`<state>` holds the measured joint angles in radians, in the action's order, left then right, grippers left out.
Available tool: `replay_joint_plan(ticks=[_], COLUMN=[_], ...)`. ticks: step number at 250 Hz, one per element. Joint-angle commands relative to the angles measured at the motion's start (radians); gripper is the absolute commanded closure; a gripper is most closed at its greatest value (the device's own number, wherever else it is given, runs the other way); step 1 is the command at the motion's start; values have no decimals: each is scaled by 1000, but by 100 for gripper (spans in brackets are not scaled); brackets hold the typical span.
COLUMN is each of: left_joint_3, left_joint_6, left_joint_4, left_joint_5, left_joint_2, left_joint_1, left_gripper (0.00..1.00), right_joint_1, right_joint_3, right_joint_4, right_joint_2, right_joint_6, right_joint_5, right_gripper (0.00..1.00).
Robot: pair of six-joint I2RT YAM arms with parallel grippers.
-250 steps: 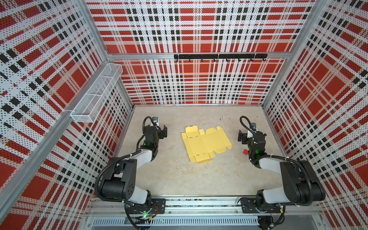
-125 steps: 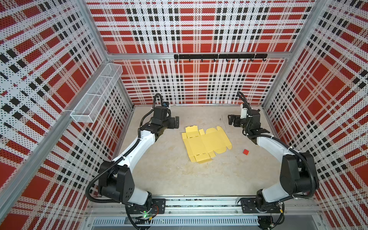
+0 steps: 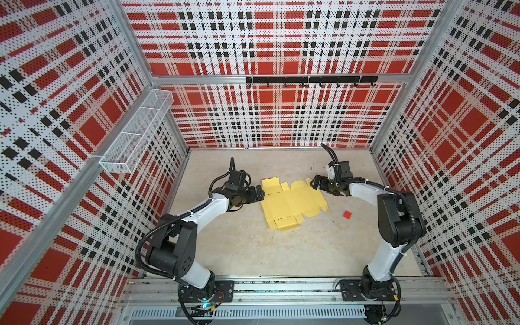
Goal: Fold the paper box
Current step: 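Move both grippers forward to the edges of the yellow box blank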
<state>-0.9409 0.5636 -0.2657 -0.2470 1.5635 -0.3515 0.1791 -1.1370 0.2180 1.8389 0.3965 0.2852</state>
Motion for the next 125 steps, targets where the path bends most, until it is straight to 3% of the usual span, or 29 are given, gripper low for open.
replay_joint_plan(ticks=[1, 125], left_joint_3=[16, -54], left_joint_6=[101, 128], left_joint_4=[109, 94], left_joint_5=[-84, -129], left_joint_2=[25, 170], left_joint_1=[-15, -18], left_gripper=[1, 0], right_joint_1=[5, 19], right_joint_3=[-26, 26], right_joint_4=[-9, -18], right_joint_2=[24, 62], right_joint_6=[20, 25], right_joint_5=[30, 77], right_gripper=[1, 5])
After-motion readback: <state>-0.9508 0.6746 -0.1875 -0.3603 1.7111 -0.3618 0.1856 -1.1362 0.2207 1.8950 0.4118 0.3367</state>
